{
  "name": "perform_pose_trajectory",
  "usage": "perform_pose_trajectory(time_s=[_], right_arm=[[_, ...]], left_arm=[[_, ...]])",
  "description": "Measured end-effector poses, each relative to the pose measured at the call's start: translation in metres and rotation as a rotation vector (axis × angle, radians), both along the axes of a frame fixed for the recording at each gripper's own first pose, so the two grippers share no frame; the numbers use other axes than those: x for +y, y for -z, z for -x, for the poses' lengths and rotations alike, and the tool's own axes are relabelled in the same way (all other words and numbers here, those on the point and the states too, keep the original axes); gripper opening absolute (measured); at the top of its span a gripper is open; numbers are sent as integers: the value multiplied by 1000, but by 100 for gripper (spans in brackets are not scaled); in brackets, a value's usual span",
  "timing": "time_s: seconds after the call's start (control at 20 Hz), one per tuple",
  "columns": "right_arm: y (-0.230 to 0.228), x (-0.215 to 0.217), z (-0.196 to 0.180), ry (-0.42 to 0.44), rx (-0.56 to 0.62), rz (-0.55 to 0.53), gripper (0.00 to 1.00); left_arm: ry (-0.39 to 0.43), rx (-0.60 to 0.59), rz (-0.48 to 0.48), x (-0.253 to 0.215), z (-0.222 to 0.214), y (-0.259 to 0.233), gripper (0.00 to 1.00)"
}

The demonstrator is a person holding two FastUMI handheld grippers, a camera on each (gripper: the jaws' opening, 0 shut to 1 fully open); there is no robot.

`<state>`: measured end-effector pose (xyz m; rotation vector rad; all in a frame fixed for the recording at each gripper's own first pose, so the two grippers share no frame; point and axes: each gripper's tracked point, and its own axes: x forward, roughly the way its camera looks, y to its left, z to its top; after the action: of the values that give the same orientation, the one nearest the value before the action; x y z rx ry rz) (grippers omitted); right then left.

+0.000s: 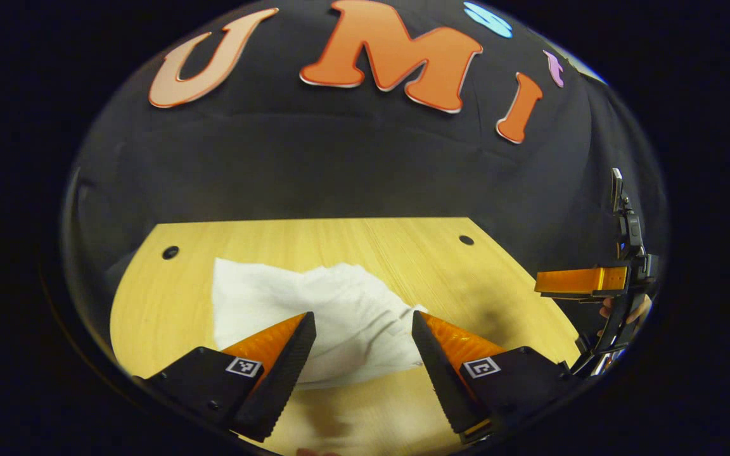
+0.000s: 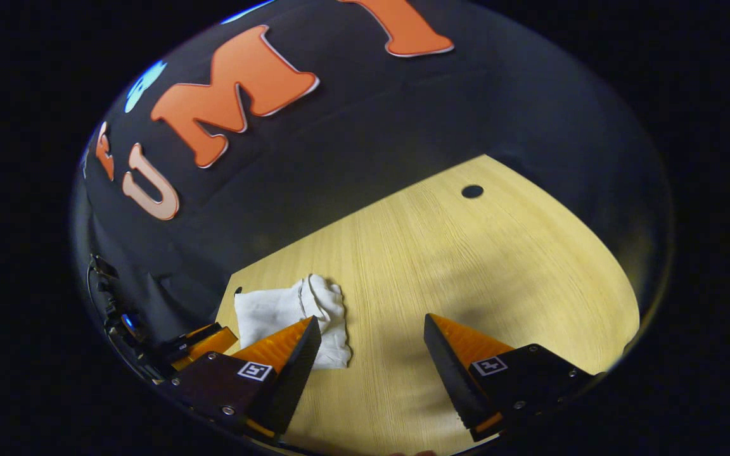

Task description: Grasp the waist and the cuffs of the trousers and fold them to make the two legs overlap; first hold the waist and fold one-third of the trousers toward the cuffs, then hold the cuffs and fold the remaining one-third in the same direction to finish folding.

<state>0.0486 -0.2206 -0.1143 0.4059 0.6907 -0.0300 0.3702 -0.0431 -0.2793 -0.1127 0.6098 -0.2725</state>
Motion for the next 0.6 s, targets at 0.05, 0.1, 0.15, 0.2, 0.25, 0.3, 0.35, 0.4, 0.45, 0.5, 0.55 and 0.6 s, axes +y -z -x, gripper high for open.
perform_pose_trajectory(time_s=[0.05,0.1,0.15,0.2,0.25,0.3,0.35,0.4,0.45,0.5,0.55,0.6], right_arm=[[-11,2,-7,-5,-44,32,98],[-21,7,-13,-15,-87,56,98],[-30,13,-17,-29,-126,73,98],[-41,19,-21,-41,-168,88,98],[-50,25,-23,-52,-209,106,98],[-57,29,-24,-61,-246,126,98],[-61,34,-25,-69,-275,144,98],[-65,40,-23,-77,-301,161,98],[-68,45,-22,-86,-328,177,98],[-70,50,-20,-89,-354,200,98],[-73,54,-17,-89,-378,226,98],[-76,57,-12,-85,-394,254,98]], left_arm=[[-36,-31,-7,15,-3,-6,99],[-78,-62,-16,32,-5,-16,100],[-113,-82,-19,46,-4,-18,100],[-143,-98,-11,58,-3,-27,99],[-168,-118,2,69,-1,-35,99],[-192,-143,9,82,1,-44,100],[-215,-168,4,97,2,-50,99],[-233,-190,-10,109,2,-53,99],[-251,-200,-27,119,4,-53,100],[-267,-202,-40,128,6,-52,99],[-277,-205,-38,138,9,-55,100],[-275,-208,-28,146,13,-58,99]])
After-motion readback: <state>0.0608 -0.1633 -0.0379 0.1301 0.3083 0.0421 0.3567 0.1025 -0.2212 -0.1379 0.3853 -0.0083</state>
